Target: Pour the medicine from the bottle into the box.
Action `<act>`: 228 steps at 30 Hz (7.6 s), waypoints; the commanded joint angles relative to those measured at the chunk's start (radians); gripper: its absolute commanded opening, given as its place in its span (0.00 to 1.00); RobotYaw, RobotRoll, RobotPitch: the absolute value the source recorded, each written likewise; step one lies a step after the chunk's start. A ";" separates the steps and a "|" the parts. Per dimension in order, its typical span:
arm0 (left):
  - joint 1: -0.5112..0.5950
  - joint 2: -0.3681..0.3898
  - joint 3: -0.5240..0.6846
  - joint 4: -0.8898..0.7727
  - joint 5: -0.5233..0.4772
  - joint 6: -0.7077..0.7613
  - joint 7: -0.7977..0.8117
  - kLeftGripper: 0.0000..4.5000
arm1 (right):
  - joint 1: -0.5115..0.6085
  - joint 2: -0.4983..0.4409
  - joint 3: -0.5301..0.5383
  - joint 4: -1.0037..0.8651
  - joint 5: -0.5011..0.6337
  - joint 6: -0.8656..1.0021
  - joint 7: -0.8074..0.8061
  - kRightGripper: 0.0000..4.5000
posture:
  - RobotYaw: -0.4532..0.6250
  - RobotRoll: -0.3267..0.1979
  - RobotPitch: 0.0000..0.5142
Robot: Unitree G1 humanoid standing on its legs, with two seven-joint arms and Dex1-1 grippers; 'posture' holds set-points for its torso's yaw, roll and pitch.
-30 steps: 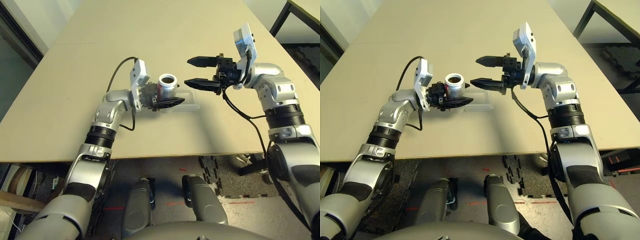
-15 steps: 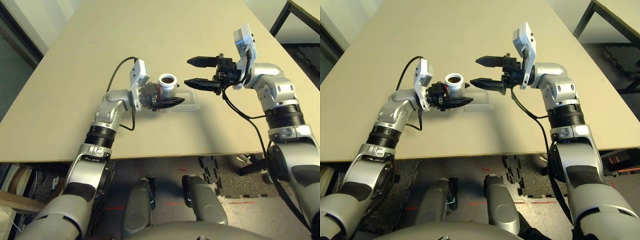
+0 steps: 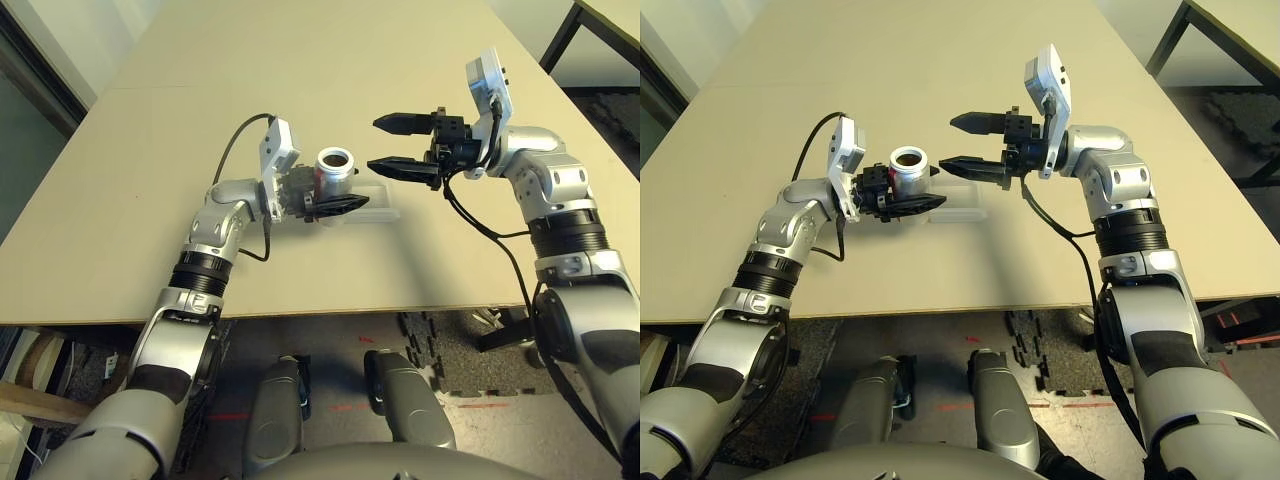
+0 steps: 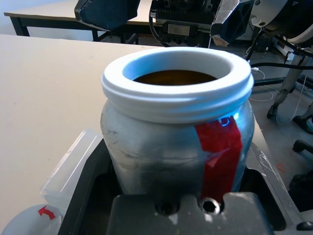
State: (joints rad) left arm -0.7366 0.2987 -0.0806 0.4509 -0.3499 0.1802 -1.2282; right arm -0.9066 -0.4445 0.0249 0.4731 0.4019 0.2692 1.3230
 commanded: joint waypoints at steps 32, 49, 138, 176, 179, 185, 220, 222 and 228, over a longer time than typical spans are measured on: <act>0.009 0.136 0.187 0.099 -0.002 -0.062 0.175 0.63 | 0.110 -0.029 -0.105 -0.037 -0.022 0.004 -0.263 1.00 | 0.26 0.62 0.30; -0.175 0.143 0.143 0.347 0.180 -0.217 0.381 0.63 | 0.375 -0.046 -0.240 -0.323 0.008 0.089 -0.594 1.00 | 0.22 0.62 0.28; -0.178 -0.070 0.255 0.576 0.216 -0.361 0.565 0.63 | 0.456 -0.067 -0.170 -0.347 0.070 0.105 -0.452 1.00 | 0.23 0.62 0.34; 0.035 -0.094 0.219 0.437 0.198 -0.370 0.593 1.00 | 0.424 -0.055 -0.154 -0.303 0.058 0.068 -0.446 1.00 | 0.25 0.62 0.34; 0.112 -0.086 0.217 0.325 0.178 -0.325 0.591 1.00 | 0.417 -0.052 -0.153 -0.282 0.053 0.056 -0.440 1.00 | 0.26 0.62 0.33; 0.258 -0.064 0.215 0.077 0.131 -0.200 0.590 1.00 | 0.407 -0.047 -0.152 -0.257 0.048 0.040 -0.432 1.00 | 0.27 0.62 0.33; 0.067 0.348 0.450 0.276 0.003 -0.089 0.601 1.00 | 0.460 -0.092 -0.442 -0.086 0.009 -0.136 -0.772 1.00 | 0.29 0.62 0.51; 0.043 0.357 0.448 0.324 0.013 -0.112 0.597 1.00 | 0.470 -0.095 -0.448 -0.087 0.007 -0.144 -0.788 1.00 | 0.29 0.62 0.52; -0.007 0.369 0.446 0.418 0.034 -0.164 0.595 1.00 | 0.473 -0.102 -0.456 -0.065 0.010 -0.165 -0.807 1.00 | 0.29 0.62 0.51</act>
State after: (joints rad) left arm -0.7372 0.6489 0.3722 0.8417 -0.3327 0.0364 -0.6307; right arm -0.4449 -0.5377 -0.4108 0.3914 0.4142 0.1188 0.5218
